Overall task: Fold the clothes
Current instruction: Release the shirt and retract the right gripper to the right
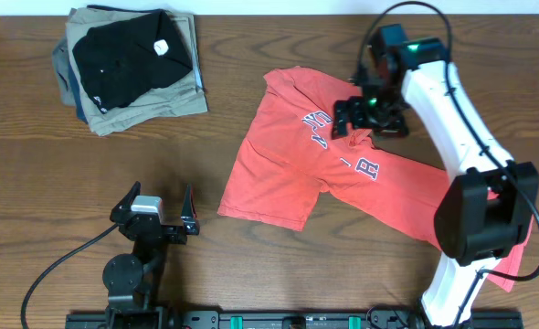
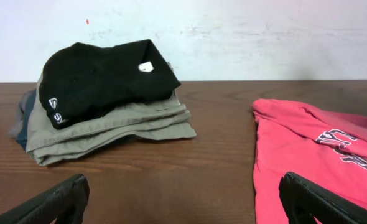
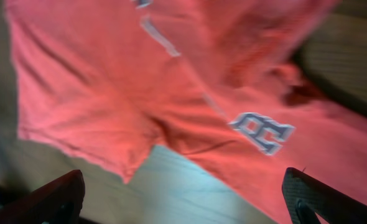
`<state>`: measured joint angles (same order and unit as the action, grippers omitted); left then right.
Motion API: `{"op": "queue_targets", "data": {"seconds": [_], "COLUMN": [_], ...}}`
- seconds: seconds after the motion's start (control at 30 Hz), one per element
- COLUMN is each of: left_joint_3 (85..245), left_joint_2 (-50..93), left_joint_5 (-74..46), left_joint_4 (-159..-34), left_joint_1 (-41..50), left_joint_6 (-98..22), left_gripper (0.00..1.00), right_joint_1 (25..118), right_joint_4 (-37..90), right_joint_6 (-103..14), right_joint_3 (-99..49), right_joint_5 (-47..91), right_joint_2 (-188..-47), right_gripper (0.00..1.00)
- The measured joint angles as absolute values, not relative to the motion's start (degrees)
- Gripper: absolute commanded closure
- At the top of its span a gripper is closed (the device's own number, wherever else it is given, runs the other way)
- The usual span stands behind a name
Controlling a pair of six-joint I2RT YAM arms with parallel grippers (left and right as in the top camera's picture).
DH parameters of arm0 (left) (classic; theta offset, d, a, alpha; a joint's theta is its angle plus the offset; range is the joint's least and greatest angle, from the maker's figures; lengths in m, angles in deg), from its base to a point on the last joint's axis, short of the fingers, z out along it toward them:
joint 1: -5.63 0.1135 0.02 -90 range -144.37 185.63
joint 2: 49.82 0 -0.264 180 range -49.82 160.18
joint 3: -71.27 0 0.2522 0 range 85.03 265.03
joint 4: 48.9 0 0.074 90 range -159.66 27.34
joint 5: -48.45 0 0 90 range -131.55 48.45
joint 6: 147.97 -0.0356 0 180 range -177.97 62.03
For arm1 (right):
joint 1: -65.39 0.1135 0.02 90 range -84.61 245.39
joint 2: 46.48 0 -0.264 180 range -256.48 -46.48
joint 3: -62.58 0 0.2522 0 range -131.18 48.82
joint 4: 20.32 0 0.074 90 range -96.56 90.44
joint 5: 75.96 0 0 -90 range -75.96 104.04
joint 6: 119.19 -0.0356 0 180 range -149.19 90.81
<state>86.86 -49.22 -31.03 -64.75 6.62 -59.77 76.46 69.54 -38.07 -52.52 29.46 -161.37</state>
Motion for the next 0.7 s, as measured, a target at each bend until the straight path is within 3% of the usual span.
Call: {"op": "queue_targets", "data": {"seconds": [0.63,0.67,0.7], "left_joint_3": [86.9,86.9,86.9], "left_joint_2": [-49.2,-49.2,-49.2], "left_joint_5": [-31.0,-31.0,-31.0], "left_joint_4": [-64.7,-64.7,-64.7], "left_joint_1": [6.6,6.6,6.6], "left_joint_6": [-59.8,-59.8,-59.7], "left_gripper": [0.02,0.02,0.02], "right_joint_1": [68.1,68.2,68.3], "right_joint_4": [68.1,68.0,67.9], "right_joint_6": [-46.6,-46.6,-46.6], "right_joint_3": [-47.4,-47.2,-46.9], "right_joint_5": [18.4,18.4,18.4], "right_joint_2": [-161.4,-161.4,-161.4], "right_gripper": [0.01,0.03,0.13]}}
